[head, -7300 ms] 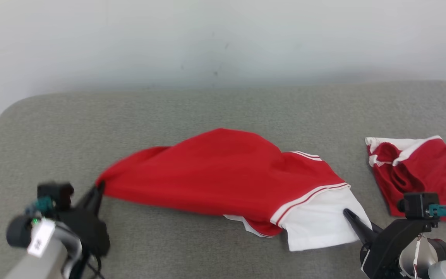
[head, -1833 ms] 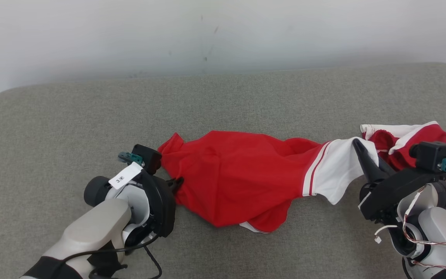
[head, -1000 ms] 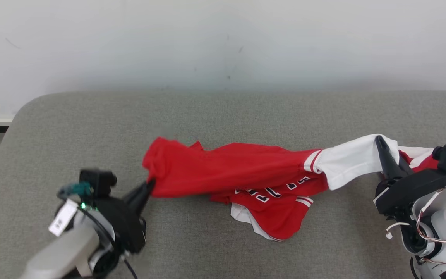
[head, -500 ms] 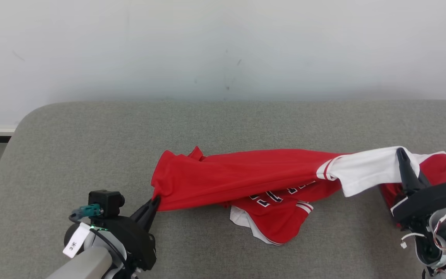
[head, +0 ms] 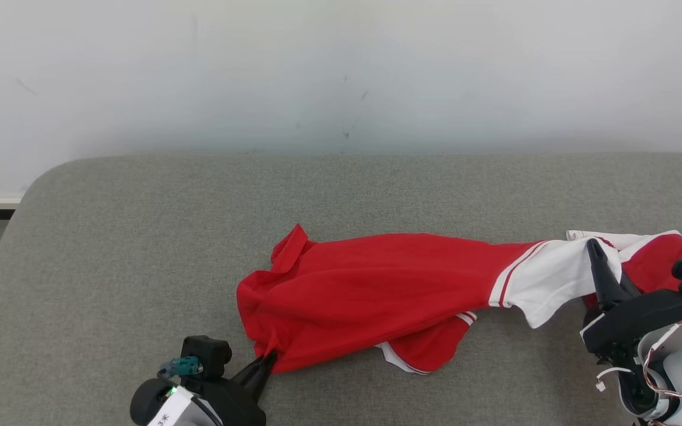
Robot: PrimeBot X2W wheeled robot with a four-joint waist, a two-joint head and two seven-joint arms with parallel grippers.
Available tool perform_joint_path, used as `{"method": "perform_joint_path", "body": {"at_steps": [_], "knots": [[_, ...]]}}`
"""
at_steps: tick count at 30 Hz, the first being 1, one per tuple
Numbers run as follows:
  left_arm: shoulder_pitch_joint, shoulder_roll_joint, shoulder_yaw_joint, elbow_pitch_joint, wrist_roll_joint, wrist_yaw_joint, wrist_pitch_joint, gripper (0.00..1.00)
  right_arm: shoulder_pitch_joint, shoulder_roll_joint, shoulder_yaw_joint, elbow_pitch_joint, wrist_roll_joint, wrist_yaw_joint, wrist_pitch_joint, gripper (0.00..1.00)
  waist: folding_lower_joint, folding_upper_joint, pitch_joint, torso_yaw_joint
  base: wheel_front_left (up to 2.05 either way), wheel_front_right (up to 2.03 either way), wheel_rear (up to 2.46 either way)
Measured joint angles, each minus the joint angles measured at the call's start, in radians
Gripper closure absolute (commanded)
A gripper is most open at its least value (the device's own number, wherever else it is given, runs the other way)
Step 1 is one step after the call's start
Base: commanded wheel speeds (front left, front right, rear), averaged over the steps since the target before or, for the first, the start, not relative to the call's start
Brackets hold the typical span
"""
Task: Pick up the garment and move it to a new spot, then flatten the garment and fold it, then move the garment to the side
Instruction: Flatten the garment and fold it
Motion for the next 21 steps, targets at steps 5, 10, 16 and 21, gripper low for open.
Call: {"method": "perform_joint_path", "body": {"at_steps": [5,10,16,21], "knots": [[0.0,-0.007,-0.002,0.03,0.009,0.007,0.0,0.0,0.0,0.001,0.007,0.0,-0.002,0.003,0.0,1.0,0.0,0.0,0.005,-0.006,0.0,0.0,0.0],[0.0,-0.005,-0.006,0.049,0.018,0.007,0.0,0.0,0.0,0.0,0.007,0.0,-0.009,0.005,-0.001,1.0,0.0001,0.0,0.008,-0.006,0.0,0.0,0.0],[0.0,0.009,-0.031,0.044,0.069,-0.036,0.002,0.0,0.0,-0.001,0.007,0.0,-0.009,0.005,-0.002,1.0,0.0,0.0001,0.011,0.0,0.0,0.0,0.0],[-0.001,0.018,-0.039,0.048,0.118,-0.047,0.025,0.0,-0.001,-0.001,0.009,0.0,-0.016,0.008,-0.005,1.0,0.0001,0.0,0.012,0.006,0.0,0.0,0.0]]}}
